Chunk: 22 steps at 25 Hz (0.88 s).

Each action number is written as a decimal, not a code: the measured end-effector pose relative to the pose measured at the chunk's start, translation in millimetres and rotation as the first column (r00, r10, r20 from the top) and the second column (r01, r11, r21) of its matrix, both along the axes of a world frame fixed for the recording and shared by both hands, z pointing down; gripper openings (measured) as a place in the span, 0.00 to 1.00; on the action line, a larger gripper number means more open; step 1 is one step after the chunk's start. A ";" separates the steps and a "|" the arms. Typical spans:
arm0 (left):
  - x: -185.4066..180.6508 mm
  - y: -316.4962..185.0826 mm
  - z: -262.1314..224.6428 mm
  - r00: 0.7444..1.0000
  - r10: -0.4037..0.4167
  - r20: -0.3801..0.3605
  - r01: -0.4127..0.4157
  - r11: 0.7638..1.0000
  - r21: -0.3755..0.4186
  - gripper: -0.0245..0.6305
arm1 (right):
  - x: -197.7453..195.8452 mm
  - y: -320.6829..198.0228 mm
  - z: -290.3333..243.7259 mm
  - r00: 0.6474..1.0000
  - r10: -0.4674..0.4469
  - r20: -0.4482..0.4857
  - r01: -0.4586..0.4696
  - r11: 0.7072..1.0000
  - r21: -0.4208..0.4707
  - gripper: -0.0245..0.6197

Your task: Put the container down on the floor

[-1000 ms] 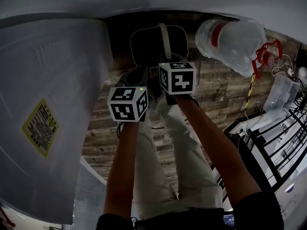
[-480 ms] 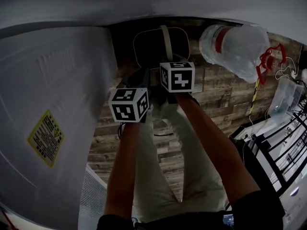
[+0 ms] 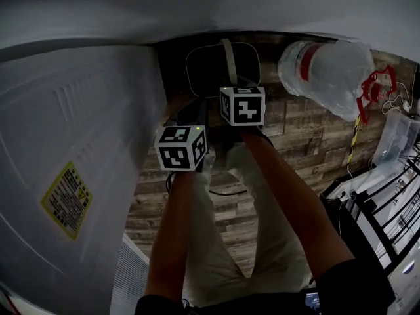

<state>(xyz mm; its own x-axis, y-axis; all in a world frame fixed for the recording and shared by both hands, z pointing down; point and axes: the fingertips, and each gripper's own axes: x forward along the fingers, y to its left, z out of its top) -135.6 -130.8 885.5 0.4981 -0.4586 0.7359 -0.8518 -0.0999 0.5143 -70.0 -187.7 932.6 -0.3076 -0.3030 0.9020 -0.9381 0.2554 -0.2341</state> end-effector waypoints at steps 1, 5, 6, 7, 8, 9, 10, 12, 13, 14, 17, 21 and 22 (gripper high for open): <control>0.2 -0.7 0.8 1.000 -0.003 -0.003 0.003 1.000 0.001 0.06 | -0.7 -0.6 1.9 1.000 0.001 0.001 -0.001 1.000 0.000 0.09; -3.4 -6.5 3.2 1.000 -0.011 0.015 0.010 1.000 0.022 0.06 | -4.7 -4.0 8.0 1.000 0.008 0.010 -0.008 1.000 0.012 0.09; -4.2 -7.0 4.0 1.000 -0.014 0.021 0.014 1.000 0.028 0.06 | -5.8 -3.7 8.8 1.000 0.009 0.015 -0.009 1.000 0.016 0.09; -4.5 -6.9 5.2 1.000 -0.018 0.024 0.017 0.999 0.031 0.06 | -6.9 -3.0 9.4 1.000 0.007 0.018 -0.008 1.000 0.021 0.09; -4.5 -6.4 6.6 0.999 -0.022 0.025 0.021 0.999 0.031 0.06 | -7.9 -2.1 9.9 1.000 0.003 0.017 -0.003 1.000 0.026 0.09; -4.5 -5.6 8.2 0.999 -0.025 0.024 0.024 0.999 0.028 0.06 | -9.1 -0.9 10.6 1.000 -0.003 0.015 0.003 1.000 0.030 0.09; -4.3 -4.3 9.7 0.999 -0.026 0.023 0.026 0.999 0.024 0.06 | -9.9 0.9 11.2 1.000 -0.009 0.013 0.008 0.999 0.031 0.09; -1.9 -1.1 11.5 0.999 -0.025 0.021 0.025 1.000 0.015 0.06 | -9.5 5.4 12.2 1.000 -0.017 0.007 0.017 0.999 0.028 0.09; 0.4 0.3 12.0 1.000 -0.022 0.020 0.022 1.000 0.012 0.06 | -8.1 7.5 12.5 1.000 -0.020 0.006 0.020 0.999 0.025 0.09; 2.9 1.2 12.3 1.000 -0.018 0.020 0.018 1.000 0.010 0.06 | -6.3 9.4 12.8 1.000 -0.021 0.006 0.021 1.000 0.022 0.09; 8.1 2.0 12.3 1.000 -0.013 0.028 0.012 1.000 0.014 0.06 | -2.7 14.5 13.8 1.000 -0.029 0.007 0.029 0.999 0.016 0.09; 15.3 4.0 12.9 1.000 -0.006 0.023 0.006 1.000 0.015 0.06 | 1.5 21.3 16.5 1.000 -0.031 0.006 0.031 0.999 0.009 0.09; 16.8 4.5 13.3 1.000 -0.003 0.023 0.003 1.000 0.014 0.06 | 2.1 22.6 17.0 1.000 -0.027 0.007 0.027 1.000 0.008 0.09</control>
